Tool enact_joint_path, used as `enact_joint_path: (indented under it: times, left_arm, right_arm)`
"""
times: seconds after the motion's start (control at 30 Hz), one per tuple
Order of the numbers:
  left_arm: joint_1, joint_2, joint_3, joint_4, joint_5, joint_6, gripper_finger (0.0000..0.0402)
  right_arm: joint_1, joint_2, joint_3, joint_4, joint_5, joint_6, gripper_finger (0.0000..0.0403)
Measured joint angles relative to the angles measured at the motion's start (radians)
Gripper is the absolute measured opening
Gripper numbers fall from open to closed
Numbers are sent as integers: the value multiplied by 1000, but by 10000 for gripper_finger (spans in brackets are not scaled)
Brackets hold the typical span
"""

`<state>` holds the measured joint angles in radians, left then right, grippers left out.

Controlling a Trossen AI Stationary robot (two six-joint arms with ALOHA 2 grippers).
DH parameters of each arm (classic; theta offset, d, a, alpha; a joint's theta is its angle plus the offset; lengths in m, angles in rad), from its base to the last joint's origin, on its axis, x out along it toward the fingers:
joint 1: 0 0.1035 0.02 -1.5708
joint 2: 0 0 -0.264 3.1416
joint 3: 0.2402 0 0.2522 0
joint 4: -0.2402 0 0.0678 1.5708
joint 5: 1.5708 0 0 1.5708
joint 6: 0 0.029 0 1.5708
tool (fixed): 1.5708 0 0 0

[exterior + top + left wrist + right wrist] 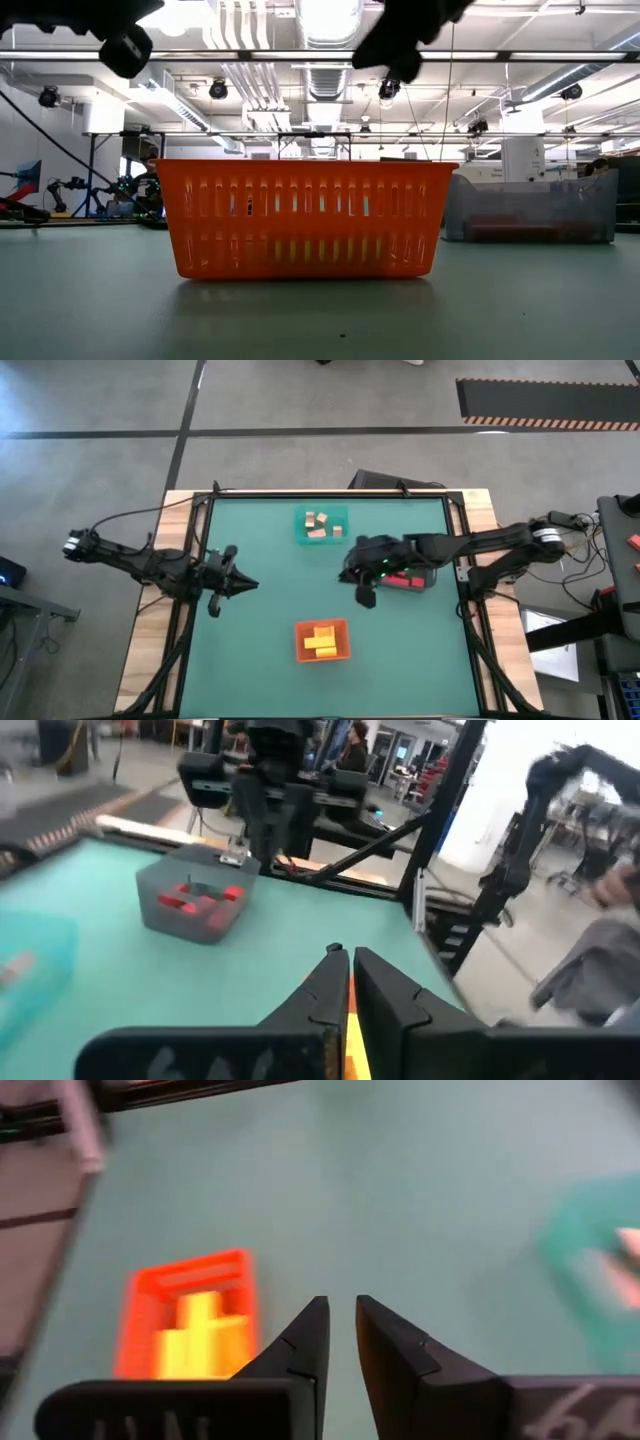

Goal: Sort & place blocks by color
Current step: Return to Home Position

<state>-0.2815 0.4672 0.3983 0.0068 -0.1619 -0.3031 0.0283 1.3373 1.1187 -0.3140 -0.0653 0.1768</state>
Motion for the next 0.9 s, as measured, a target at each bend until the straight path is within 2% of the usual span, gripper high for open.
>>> enact_joint_path:
  times: [0.07, 0.17, 0.23, 0.5, 0.7, 0.9]
  left_arm:
    - [0, -33, -25, -6, -1, 93, 2]
    - [0, -70, -67, -13, -2, 297, 5]
    - [0, -94, -97, -17, -2, 348, 7]
    - [0, -195, -215, 0, -31, 361, 8]
    - [0, -293, -299, 107, -35, 362, 8]
    - [0, -381, -354, 130, -60, 361, 8]
  right_arm:
    - [-18, -58, -47, -4, 77, -5, 41]
    - [-31, -152, -125, -6, 189, 92, 39]
    - [-30, -219, -192, 64, 239, 62, 38]
    - [-51, -527, -486, 373, 249, -125, 38]
    - [-67, -719, -646, 450, 249, -118, 38]
    - [-67, -877, -730, 462, 249, -122, 38]
